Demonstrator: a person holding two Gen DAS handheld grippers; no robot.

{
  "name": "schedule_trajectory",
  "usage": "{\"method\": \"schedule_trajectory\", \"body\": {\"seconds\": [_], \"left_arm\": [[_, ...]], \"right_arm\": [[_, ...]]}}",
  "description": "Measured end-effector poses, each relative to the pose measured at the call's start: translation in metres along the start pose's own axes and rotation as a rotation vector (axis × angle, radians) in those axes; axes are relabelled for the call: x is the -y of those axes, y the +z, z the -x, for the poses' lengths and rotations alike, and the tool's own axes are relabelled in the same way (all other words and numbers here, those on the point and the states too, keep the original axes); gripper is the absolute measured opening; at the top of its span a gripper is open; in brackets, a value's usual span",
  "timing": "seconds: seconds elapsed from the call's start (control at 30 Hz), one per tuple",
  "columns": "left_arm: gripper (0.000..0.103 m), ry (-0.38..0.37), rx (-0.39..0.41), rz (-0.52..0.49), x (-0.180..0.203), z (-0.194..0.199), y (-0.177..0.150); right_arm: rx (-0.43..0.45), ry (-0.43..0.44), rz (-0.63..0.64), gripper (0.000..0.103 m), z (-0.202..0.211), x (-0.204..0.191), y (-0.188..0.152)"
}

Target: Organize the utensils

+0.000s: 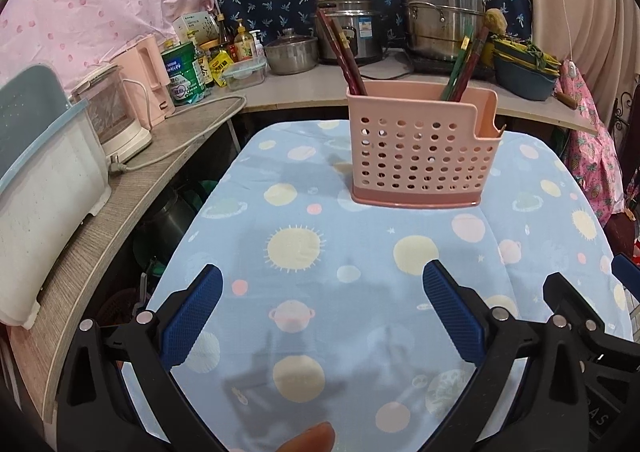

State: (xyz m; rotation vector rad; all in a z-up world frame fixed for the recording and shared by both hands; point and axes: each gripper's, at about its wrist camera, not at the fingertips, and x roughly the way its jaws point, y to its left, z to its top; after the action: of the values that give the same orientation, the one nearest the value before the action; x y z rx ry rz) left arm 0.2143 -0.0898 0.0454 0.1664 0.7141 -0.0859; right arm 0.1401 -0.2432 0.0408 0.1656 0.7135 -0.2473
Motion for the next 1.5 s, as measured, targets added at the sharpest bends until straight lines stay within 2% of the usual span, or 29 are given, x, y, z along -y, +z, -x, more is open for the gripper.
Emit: {"method": "schedule_trajectory", "body": {"seconds": [0.67,1.5], "left_arm": [[0.096,0.007,0.039,-0.003,0.002,-0.004,0.012],[0.096,-0.012,0.03,0.011,0.002,-0.018,0.023]], "right_arm": [[0.026,-0.012,0.013,0.091,-0.003,0.0,0.016],[0.032,-0.012,0.019,0.091,-0.011,0.001,0.028]]}}
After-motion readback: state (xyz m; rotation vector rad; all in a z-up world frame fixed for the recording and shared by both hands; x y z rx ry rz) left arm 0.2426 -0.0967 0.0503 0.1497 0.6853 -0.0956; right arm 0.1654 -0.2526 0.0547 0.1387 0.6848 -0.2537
